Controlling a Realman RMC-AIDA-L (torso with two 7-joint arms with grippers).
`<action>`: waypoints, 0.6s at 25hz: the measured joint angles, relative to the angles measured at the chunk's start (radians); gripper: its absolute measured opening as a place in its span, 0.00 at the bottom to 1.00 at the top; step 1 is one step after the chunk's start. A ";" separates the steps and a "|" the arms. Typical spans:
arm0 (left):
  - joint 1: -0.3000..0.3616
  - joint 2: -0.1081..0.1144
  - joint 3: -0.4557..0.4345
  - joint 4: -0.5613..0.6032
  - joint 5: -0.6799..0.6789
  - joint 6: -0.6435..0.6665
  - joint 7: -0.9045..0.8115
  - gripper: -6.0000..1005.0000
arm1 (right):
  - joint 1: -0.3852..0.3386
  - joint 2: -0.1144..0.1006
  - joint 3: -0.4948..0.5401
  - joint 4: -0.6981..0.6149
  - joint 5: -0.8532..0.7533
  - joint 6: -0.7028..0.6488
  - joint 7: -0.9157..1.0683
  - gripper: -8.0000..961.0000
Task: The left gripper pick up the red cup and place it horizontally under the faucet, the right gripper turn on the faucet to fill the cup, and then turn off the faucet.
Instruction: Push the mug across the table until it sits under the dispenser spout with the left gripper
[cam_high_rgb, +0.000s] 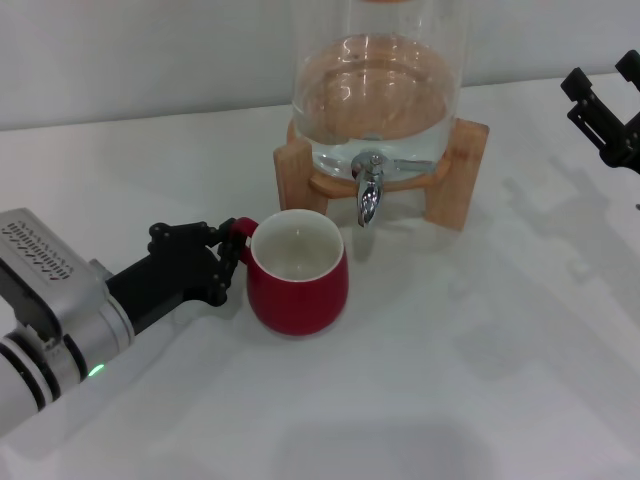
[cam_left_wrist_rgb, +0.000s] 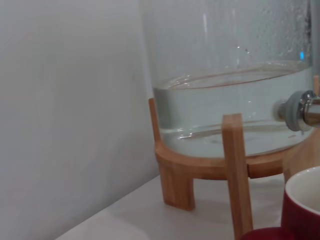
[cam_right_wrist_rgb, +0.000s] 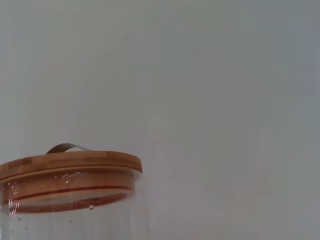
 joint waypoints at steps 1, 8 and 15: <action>-0.002 -0.001 0.006 0.000 -0.001 0.000 0.000 0.11 | 0.000 0.000 0.000 0.000 0.000 0.000 0.000 0.86; -0.012 -0.003 0.029 -0.005 -0.002 0.001 -0.014 0.11 | 0.001 0.000 -0.001 0.000 0.000 -0.001 0.000 0.86; -0.012 -0.003 0.052 -0.014 -0.002 0.008 -0.026 0.11 | 0.001 0.000 -0.003 0.000 0.000 -0.008 0.000 0.86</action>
